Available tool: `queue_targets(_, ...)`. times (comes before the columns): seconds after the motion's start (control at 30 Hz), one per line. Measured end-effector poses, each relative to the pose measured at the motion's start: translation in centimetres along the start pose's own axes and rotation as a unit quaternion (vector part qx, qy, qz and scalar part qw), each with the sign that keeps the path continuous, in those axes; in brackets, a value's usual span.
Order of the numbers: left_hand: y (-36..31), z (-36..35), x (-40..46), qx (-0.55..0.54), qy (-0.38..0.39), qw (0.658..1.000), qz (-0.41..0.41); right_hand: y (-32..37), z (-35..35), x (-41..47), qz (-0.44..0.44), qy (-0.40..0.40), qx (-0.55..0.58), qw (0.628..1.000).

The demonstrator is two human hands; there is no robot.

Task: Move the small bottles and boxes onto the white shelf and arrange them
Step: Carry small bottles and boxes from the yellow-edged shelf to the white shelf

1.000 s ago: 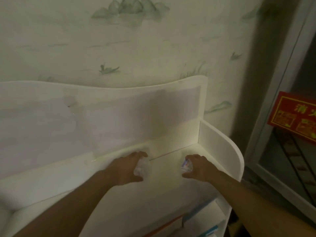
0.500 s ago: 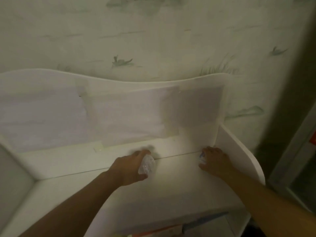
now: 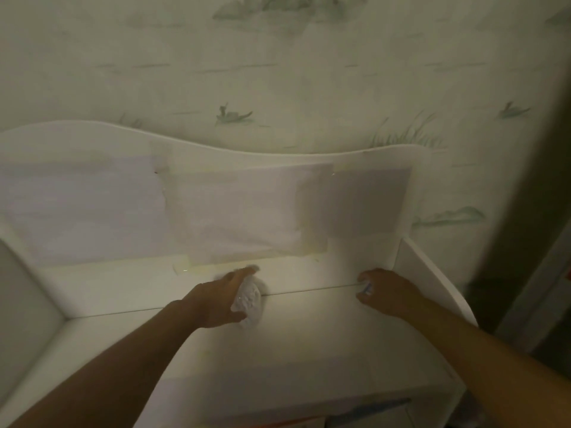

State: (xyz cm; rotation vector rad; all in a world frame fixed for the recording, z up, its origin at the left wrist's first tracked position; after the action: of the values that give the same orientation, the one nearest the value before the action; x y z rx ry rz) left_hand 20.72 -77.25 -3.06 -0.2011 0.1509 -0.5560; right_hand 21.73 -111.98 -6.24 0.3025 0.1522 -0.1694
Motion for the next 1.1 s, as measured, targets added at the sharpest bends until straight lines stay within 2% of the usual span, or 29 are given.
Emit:
queue_targets(0.23, -0.2, 1.0, -0.6, 0.087, -0.008, 0.996, -0.008, 3.5, 0.4, -0.3, 0.051, 0.026, -0.033, 0.998)
queue_targets(0.47, 3.6, 5.0, -7.8, 0.163, 0.044, 0.984, 0.065, 10.1, 1.4, -0.5, 0.113, 0.033, -0.012, 0.993)
queue_targets(0.63, 6.4, 10.0, -11.2, 0.135, -0.005, 0.987, 0.092, 14.8, 3.7, -2.5, 0.157, 0.032, -0.003, 0.987)
queue_targets(0.83, 8.5, 16.5, -16.1, 0.182, -0.043, 0.980, 0.070, 21.8, 9.5, -6.2, 0.185, -0.018, -0.025, 0.982)
queue_targets(1.1, 14.7, 24.4, -30.6, 0.212, -0.131, 0.965, 0.085, 37.8, 10.1, -13.7, 0.249, -0.041, 0.009, 0.968)
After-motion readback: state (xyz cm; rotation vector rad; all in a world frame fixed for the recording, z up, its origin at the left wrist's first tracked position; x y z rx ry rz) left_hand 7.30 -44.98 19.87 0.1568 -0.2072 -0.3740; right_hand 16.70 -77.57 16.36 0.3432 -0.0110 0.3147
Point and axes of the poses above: each hand's wrist, its own x-axis towards the middle knuckle, its own z-axis out of the back of the hand, y = z × x, the point moved 5 cm from there along x, towards the middle knuckle, and after that the axes turned 9 degrees about -z, right-handed, at the moved point
